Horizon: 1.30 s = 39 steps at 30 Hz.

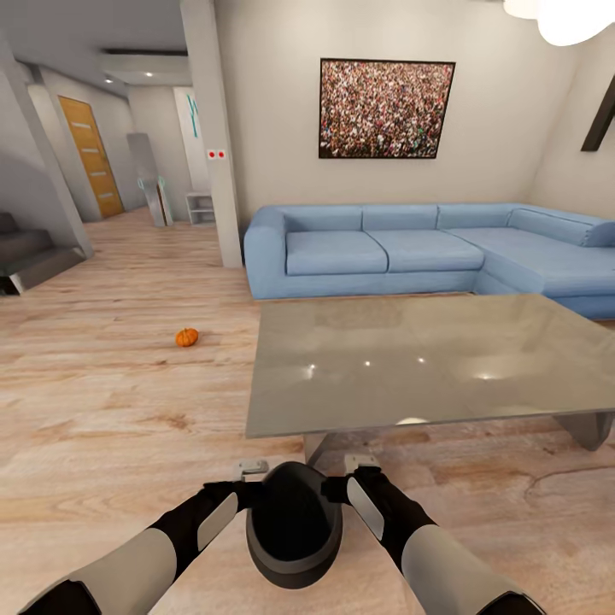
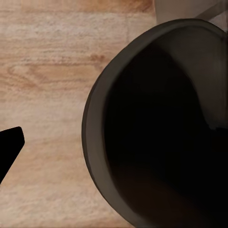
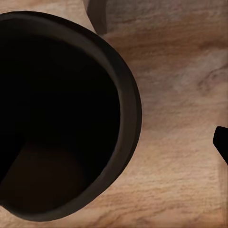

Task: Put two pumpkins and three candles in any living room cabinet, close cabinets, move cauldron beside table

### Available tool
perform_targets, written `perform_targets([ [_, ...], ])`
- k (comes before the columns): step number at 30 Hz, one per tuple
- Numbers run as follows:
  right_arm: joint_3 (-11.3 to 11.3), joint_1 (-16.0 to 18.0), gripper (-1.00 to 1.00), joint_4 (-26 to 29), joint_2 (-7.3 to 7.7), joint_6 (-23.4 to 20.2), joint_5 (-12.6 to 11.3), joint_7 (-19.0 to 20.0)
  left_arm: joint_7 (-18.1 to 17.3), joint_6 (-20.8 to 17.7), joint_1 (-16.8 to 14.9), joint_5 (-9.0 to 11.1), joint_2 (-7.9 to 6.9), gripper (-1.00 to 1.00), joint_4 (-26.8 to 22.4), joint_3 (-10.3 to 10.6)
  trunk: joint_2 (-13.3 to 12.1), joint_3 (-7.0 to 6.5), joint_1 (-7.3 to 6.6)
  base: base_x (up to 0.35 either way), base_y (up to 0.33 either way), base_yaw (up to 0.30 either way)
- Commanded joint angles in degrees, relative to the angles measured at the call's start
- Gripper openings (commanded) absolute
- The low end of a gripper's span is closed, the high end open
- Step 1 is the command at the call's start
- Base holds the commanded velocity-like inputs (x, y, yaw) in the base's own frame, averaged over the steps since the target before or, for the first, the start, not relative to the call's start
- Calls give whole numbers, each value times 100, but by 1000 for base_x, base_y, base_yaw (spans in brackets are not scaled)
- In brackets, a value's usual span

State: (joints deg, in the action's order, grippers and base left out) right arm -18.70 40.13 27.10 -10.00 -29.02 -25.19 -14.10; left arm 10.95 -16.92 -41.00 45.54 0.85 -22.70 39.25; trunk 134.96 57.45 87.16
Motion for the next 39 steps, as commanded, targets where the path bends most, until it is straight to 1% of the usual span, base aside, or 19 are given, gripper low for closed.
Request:
perform_targets([
  [1, -19, 3, 100, 6, 0, -16, -48, -49, 49, -12, -5, 60, -6, 100, -13, 48, -39, -13, -24, -2, 0, 0],
  [6, -17, 3, 100, 6, 0, -16, -48, -49, 48, -13, -5, 60, -6, 100, -6, 46, -240, -103, -133, -23, 0, 0],
  [13, -12, 3, 100, 6, 0, -16, -48, -49, 47, -13, -5, 60, -6, 100, -6, 42, -520, -228, -287, -147, 0, 0],
  [30, -11, 3, 100, 6, 0, -16, -48, -49, 56, -13, -5, 60, -6, 100, -2, 48, -1202, -534, -660, -38, 0, 0],
  [39, -11, 3, 100, -1, 0, -16, -48, -49, 63, -13, -5, 60, -6, 100, 2, 48, -1563, -695, -858, -259, 0, 0],
])
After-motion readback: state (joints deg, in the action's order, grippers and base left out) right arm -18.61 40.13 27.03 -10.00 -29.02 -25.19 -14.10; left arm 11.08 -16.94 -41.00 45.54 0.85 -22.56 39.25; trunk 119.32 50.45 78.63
